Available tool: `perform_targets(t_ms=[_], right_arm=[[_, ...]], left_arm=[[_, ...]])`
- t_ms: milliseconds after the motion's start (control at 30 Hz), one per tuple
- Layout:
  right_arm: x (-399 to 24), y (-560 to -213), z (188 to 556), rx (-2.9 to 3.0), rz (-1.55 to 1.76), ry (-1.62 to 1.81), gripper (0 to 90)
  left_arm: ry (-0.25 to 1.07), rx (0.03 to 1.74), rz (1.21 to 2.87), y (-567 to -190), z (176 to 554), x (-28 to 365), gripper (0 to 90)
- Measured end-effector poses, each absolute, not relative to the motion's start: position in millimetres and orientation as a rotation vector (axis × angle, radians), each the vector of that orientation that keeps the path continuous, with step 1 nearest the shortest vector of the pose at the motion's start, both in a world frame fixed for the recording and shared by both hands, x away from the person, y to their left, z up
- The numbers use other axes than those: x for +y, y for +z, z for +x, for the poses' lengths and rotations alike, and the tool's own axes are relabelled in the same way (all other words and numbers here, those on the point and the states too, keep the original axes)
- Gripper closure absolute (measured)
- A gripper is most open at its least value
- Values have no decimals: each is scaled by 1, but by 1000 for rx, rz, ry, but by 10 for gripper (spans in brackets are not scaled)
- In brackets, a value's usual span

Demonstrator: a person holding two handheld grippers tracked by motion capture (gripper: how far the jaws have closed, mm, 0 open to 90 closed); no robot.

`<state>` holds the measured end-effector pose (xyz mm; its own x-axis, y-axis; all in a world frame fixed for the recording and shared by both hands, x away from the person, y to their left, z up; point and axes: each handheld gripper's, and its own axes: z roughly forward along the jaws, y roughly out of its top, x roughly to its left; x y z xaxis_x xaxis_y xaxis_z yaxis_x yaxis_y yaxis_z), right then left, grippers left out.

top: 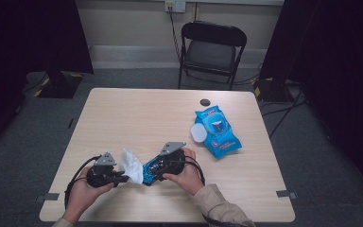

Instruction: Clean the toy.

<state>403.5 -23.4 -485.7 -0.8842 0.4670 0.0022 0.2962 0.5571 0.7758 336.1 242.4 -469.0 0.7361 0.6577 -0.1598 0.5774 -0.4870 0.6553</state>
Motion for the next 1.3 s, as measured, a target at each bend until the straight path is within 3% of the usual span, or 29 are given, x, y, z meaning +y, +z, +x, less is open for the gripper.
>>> perform_targets(t_ms=[267, 300, 333, 367, 400, 533, 867, 967, 1000, 1300], right_arm=[[-20, -492, 404, 2571, 658, 1268, 87], [-20, -493, 404, 2566, 655, 1281, 87], [-20, -493, 404, 2566, 655, 1281, 87], [-20, -493, 403, 2562, 658, 1289, 88], [-20, -493, 403, 2559, 657, 1291, 89], [-21, -494, 403, 2549, 656, 1306, 91], [-22, -497, 402, 2531, 658, 1337, 94], [-22, -497, 402, 2530, 658, 1336, 95], [-23, -497, 402, 2529, 660, 1339, 95], [-22, -496, 403, 2541, 655, 1328, 96]], left_arm=[[82, 917, 2293, -483, 333, 232, 729], [104, 927, 2281, -483, 332, 231, 682], [104, 927, 2281, -483, 332, 231, 546], [151, 942, 2277, -482, 333, 230, 546], [193, 940, 2259, -479, 334, 231, 402], [240, 895, 2206, -471, 338, 233, 283], [204, 819, 2175, -464, 349, 221, 263], [198, 858, 2170, -467, 353, 220, 307], [197, 888, 2172, -472, 356, 220, 425], [192, 909, 2232, -488, 357, 216, 558]])
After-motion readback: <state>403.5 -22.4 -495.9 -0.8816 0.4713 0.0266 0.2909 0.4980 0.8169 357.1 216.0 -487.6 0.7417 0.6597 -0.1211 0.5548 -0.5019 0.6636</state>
